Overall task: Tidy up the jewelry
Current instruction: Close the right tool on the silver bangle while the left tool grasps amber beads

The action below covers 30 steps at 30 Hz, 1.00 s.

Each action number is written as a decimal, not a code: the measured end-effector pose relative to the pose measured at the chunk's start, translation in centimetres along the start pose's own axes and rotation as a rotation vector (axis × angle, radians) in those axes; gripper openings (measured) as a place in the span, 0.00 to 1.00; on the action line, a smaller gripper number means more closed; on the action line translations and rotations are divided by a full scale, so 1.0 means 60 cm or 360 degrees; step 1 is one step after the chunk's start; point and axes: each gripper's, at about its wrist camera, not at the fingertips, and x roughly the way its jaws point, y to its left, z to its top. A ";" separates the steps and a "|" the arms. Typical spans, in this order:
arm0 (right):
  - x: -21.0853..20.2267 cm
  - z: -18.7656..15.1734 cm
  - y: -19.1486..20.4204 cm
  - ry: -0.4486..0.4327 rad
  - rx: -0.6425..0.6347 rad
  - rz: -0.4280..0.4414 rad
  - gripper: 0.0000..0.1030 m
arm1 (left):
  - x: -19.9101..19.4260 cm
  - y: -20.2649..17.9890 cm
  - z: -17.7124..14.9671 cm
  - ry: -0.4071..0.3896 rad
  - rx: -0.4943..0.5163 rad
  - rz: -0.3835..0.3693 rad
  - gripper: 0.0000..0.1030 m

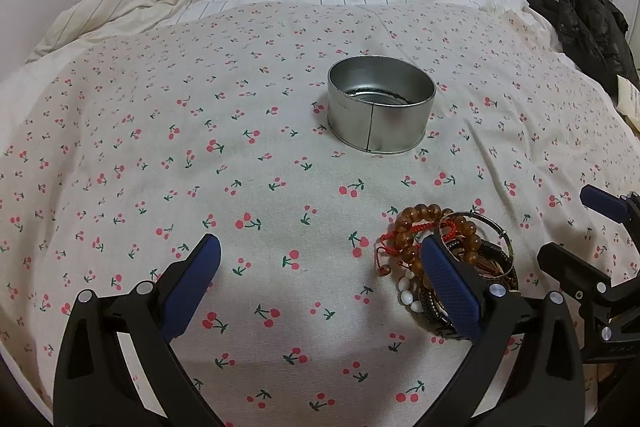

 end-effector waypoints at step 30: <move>0.101 0.043 0.009 0.0353 -0.0232 0.0399 0.14 | 0.049 0.077 0.014 0.0293 -0.0335 -0.0173 0.94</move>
